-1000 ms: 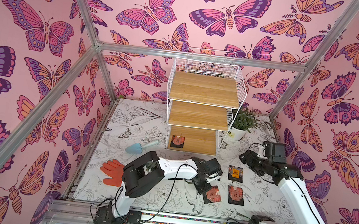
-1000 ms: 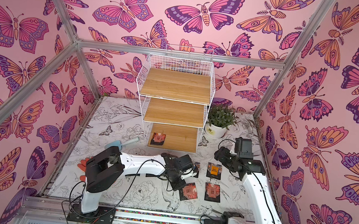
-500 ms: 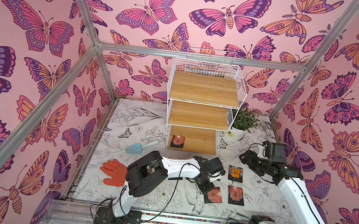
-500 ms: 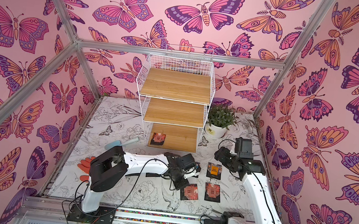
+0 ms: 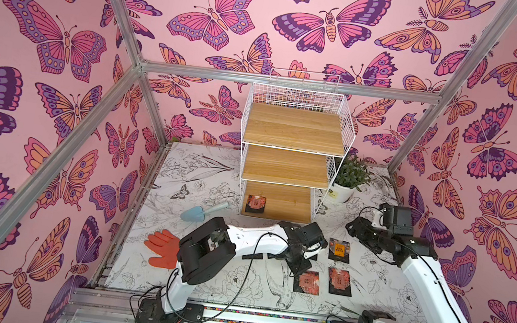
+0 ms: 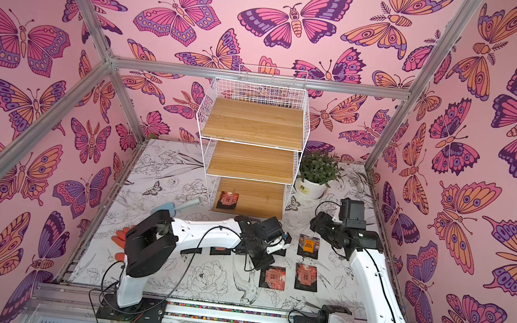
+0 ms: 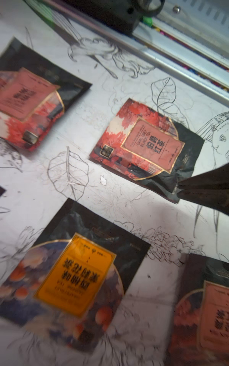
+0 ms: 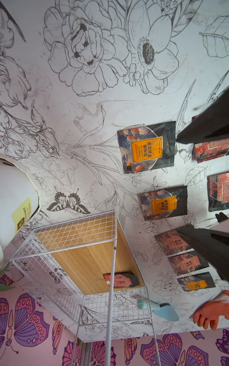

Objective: Remove the tea bags from the shelf
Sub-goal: Place the tea bag at the center of the board, then pick up the tea bag from the shelf.

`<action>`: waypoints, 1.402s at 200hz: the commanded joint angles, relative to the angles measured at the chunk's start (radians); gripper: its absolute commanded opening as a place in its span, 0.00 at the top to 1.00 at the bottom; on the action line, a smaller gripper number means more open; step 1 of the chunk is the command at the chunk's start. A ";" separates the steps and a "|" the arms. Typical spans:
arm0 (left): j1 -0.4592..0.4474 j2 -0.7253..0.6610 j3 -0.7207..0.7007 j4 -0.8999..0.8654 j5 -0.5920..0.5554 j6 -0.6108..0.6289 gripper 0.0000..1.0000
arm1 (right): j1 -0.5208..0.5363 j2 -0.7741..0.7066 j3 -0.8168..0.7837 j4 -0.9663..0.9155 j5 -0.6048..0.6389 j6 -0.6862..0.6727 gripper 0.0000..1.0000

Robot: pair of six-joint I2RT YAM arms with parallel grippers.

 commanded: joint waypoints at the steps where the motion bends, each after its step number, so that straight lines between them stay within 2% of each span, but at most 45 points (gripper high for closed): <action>1: 0.031 -0.130 -0.054 -0.011 -0.048 -0.027 1.00 | 0.002 -0.027 -0.005 -0.054 -0.003 -0.053 0.32; 19: 0.060 -0.239 -0.158 0.063 -0.092 -0.052 0.99 | 0.045 -0.074 -0.018 -0.061 0.040 -0.056 0.33; 38: 0.118 -0.347 -0.257 0.103 -0.133 -0.086 0.99 | 0.149 -0.118 -0.035 -0.040 0.089 -0.032 0.33; 52: 0.164 -0.425 -0.331 0.116 -0.180 -0.124 0.98 | 0.279 -0.125 -0.045 -0.005 0.161 -0.011 0.33; 77: 0.222 -0.588 -0.480 0.118 -0.371 -0.259 0.95 | 0.550 -0.073 -0.035 0.061 0.348 0.036 0.33; 88: 0.248 -0.667 -0.546 0.129 -0.394 -0.289 0.87 | 0.650 -0.033 -0.030 0.108 0.416 0.057 0.33; 93: 0.263 -0.721 -0.574 0.131 -0.397 -0.297 0.80 | 0.694 -0.009 -0.027 0.132 0.441 0.063 0.33; 107: 0.313 -0.816 -0.642 0.132 -0.398 -0.320 0.69 | 0.778 0.065 -0.008 0.214 0.485 0.061 0.33; 116: 0.348 -0.868 -0.680 0.131 -0.394 -0.334 0.57 | 0.811 0.129 0.017 0.252 0.505 0.048 0.33; 129: 0.404 -0.926 -0.727 0.132 -0.367 -0.344 0.36 | 0.836 0.224 0.058 0.288 0.515 0.025 0.33; 148: 0.455 -0.984 -0.773 0.133 -0.384 -0.386 0.23 | 0.848 0.354 0.122 0.335 0.490 -0.013 0.33; 182: 0.576 -1.008 -0.794 0.116 -0.374 -0.483 0.17 | 0.877 0.539 0.227 0.399 0.494 -0.050 0.32; 205: 0.632 -1.001 -0.799 0.126 -0.342 -0.492 0.14 | 0.877 0.667 0.300 0.400 0.496 -0.057 0.32; 241: 0.645 -1.039 -0.819 0.154 -0.339 -0.469 0.00 | 0.878 0.790 0.385 0.409 0.523 -0.059 0.32; 280: 0.654 -1.075 -0.823 0.162 -0.346 -0.454 0.00 | 0.878 0.844 0.421 0.451 0.590 -0.041 0.30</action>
